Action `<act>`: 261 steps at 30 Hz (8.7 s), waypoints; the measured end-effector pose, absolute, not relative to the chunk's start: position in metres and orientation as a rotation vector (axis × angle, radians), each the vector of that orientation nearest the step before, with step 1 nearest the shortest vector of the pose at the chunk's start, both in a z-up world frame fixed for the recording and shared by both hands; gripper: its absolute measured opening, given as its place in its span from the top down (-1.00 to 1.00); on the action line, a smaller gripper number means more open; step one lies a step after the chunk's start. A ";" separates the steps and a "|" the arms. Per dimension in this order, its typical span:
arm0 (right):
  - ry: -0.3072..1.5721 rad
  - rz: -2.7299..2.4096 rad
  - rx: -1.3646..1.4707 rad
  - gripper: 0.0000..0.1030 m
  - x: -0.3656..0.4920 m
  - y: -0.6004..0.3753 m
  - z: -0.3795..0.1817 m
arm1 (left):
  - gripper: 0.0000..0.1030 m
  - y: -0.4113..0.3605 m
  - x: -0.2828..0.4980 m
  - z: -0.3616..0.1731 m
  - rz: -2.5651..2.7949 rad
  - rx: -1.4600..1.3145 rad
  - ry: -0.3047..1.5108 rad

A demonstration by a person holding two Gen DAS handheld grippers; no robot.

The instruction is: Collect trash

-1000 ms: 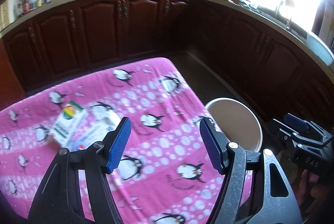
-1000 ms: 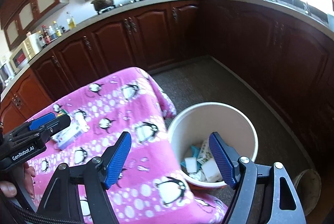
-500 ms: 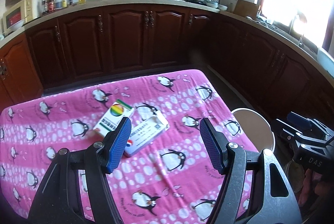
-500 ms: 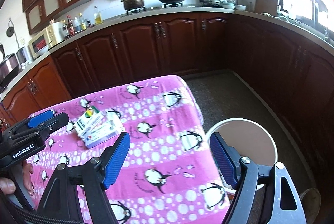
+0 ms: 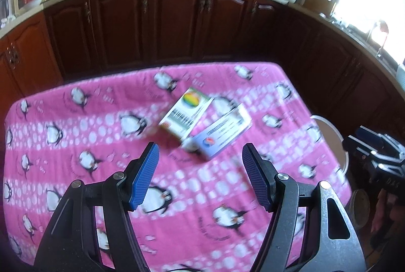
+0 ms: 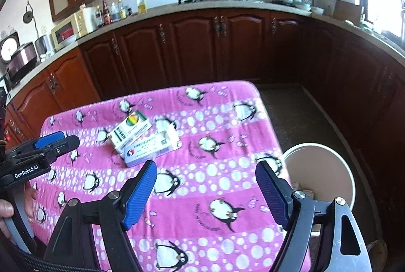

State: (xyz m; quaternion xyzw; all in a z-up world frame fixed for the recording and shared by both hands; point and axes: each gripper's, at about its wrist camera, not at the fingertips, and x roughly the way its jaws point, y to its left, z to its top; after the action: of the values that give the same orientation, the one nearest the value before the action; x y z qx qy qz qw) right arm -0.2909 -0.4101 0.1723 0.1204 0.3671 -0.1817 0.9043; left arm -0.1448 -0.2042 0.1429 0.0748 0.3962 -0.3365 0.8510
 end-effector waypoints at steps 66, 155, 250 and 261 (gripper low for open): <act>1.157 -0.030 0.217 -0.06 -0.101 -0.353 0.039 | -0.04 -0.202 -0.018 0.040 -0.503 0.180 1.116; 0.617 -0.721 0.359 -0.57 -0.432 -0.506 0.198 | -0.40 -0.380 -0.295 0.203 -0.932 0.242 0.596; 0.387 -0.825 0.221 -0.81 -0.468 -0.427 0.249 | -0.40 -0.302 -0.320 0.223 -0.890 0.172 0.424; 0.394 -0.832 0.226 -0.81 -0.470 -0.429 0.245 | -0.40 -0.302 -0.319 0.221 -0.892 0.174 0.427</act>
State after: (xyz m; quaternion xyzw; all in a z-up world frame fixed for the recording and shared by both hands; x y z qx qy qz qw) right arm -0.4698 -0.4292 0.2448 0.1089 0.1897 -0.4006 0.8898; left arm -0.3191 -0.3024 0.2207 0.0833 0.2046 -0.4273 0.8767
